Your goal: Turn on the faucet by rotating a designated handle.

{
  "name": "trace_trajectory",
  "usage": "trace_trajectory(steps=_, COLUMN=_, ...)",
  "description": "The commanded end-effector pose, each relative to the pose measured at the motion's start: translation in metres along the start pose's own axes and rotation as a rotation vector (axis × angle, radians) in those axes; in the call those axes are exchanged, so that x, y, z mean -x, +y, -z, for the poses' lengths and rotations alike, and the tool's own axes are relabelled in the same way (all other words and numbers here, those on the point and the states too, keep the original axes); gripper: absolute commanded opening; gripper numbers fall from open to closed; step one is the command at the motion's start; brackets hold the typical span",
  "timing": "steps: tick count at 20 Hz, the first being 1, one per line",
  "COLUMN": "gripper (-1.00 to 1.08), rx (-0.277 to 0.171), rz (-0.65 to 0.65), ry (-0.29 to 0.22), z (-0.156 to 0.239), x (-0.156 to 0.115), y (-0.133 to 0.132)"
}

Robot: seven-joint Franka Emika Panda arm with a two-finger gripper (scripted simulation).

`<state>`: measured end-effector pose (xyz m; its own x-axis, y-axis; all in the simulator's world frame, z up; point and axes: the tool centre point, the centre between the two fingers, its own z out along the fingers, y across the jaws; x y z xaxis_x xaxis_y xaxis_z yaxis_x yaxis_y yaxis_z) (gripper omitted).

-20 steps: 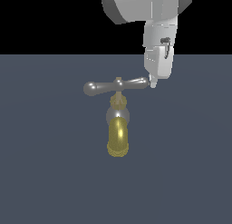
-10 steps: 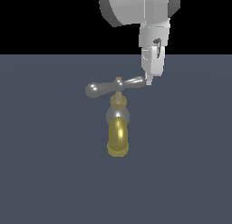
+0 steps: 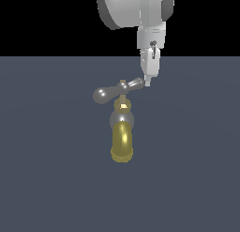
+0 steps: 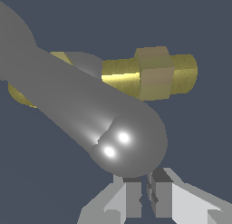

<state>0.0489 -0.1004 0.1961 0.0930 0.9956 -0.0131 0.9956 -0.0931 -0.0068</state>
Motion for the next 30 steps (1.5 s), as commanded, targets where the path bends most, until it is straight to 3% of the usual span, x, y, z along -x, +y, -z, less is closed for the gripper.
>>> trace_trajectory(steps=1, gripper=-1.0, rx=0.0, rz=0.0, ry=0.0, z=0.0, x=0.0, y=0.0)
trace_trajectory(steps=15, gripper=-1.0, rx=0.007, rz=0.042, ry=0.012, z=0.004, x=-0.116, y=0.014)
trace_trajectory(steps=16, gripper=-1.0, rx=0.007, rz=0.042, ry=0.012, z=0.004, x=-0.116, y=0.014)
trace_trajectory(steps=17, gripper=-1.0, rx=0.009, rz=-0.035, ry=-0.016, z=0.001, x=-0.054, y=0.017)
trace_trajectory(steps=30, gripper=-1.0, rx=0.008, rz=0.006, ry=-0.001, z=0.002, x=-0.122, y=-0.014)
